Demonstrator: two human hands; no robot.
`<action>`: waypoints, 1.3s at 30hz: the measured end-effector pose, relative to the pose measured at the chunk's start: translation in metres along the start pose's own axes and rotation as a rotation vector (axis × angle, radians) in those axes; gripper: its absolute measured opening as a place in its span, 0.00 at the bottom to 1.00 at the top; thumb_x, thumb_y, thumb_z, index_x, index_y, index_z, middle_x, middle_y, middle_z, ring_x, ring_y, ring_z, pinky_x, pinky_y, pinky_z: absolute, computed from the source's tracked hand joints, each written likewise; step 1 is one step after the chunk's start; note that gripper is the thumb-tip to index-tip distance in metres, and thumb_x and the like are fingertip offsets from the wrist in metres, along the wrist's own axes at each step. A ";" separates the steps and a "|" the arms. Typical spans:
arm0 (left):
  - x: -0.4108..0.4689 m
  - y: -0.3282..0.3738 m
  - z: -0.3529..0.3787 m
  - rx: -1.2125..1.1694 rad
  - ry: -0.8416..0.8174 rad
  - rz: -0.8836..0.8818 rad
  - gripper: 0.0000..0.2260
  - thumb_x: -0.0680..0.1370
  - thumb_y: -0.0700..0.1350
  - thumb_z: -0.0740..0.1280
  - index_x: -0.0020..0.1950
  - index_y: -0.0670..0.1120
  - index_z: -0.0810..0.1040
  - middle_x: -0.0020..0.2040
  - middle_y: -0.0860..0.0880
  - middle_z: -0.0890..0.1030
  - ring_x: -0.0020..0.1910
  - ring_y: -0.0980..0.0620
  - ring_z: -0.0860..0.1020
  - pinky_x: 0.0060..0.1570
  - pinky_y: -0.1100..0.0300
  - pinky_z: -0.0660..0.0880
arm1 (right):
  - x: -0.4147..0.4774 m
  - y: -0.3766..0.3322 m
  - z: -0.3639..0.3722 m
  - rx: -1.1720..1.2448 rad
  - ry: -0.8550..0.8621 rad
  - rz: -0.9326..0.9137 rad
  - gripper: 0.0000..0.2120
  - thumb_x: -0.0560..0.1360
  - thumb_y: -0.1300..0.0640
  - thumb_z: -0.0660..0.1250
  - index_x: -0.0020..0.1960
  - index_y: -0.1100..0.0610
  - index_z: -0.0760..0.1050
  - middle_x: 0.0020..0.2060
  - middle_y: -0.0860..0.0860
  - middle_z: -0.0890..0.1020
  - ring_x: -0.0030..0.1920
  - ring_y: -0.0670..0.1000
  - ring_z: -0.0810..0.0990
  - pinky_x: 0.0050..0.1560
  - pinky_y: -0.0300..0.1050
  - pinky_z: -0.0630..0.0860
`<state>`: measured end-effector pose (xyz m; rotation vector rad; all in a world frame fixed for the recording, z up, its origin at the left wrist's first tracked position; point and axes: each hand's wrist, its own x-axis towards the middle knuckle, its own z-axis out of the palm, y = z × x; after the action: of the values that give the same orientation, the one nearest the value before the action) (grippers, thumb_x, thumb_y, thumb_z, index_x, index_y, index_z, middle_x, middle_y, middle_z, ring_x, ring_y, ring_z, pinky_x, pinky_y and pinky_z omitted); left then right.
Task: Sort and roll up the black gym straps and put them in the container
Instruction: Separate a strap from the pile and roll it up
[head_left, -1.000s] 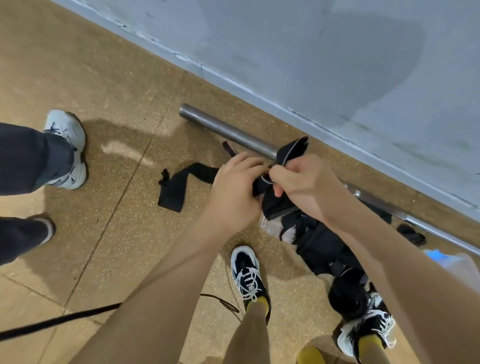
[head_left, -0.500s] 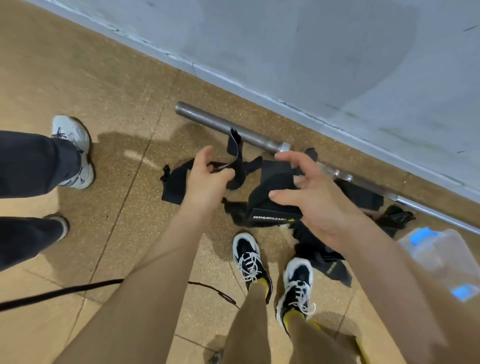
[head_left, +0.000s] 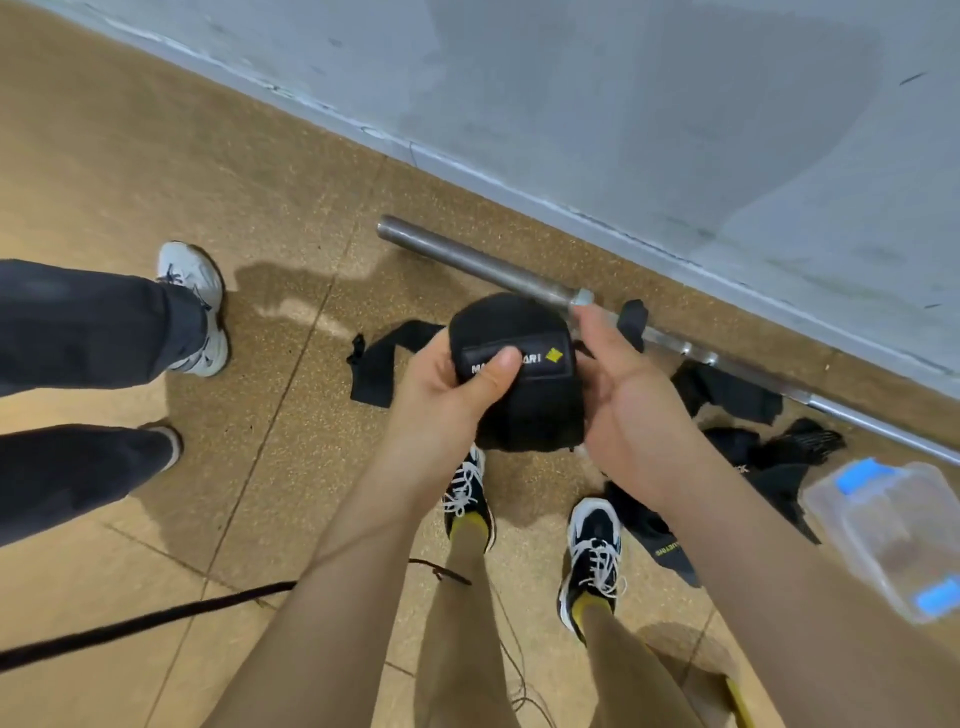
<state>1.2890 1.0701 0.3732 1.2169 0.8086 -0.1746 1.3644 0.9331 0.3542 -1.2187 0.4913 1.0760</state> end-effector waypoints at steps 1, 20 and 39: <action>0.004 0.005 -0.002 -0.066 0.028 -0.001 0.13 0.80 0.40 0.66 0.65 0.44 0.77 0.58 0.43 0.83 0.59 0.44 0.81 0.59 0.44 0.78 | 0.003 0.006 0.000 -0.069 -0.036 0.027 0.29 0.72 0.35 0.67 0.68 0.48 0.74 0.60 0.51 0.83 0.61 0.51 0.82 0.68 0.57 0.72; 0.141 -0.044 -0.079 0.359 0.281 -0.222 0.25 0.78 0.30 0.59 0.73 0.49 0.69 0.66 0.50 0.74 0.62 0.55 0.72 0.58 0.61 0.69 | 0.078 0.076 0.035 -0.743 0.196 0.088 0.27 0.81 0.60 0.62 0.76 0.43 0.60 0.61 0.39 0.72 0.56 0.48 0.78 0.56 0.43 0.71; 0.012 -0.130 0.150 1.001 -0.156 -0.214 0.11 0.78 0.39 0.59 0.47 0.49 0.80 0.48 0.50 0.81 0.47 0.49 0.78 0.48 0.55 0.77 | -0.040 0.083 -0.225 -0.902 0.281 0.079 0.18 0.79 0.62 0.64 0.68 0.51 0.75 0.59 0.47 0.79 0.57 0.48 0.76 0.55 0.38 0.68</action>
<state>1.2974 0.8927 0.2830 2.0087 0.7185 -0.9193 1.3250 0.7080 0.2708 -2.1755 0.2556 1.2429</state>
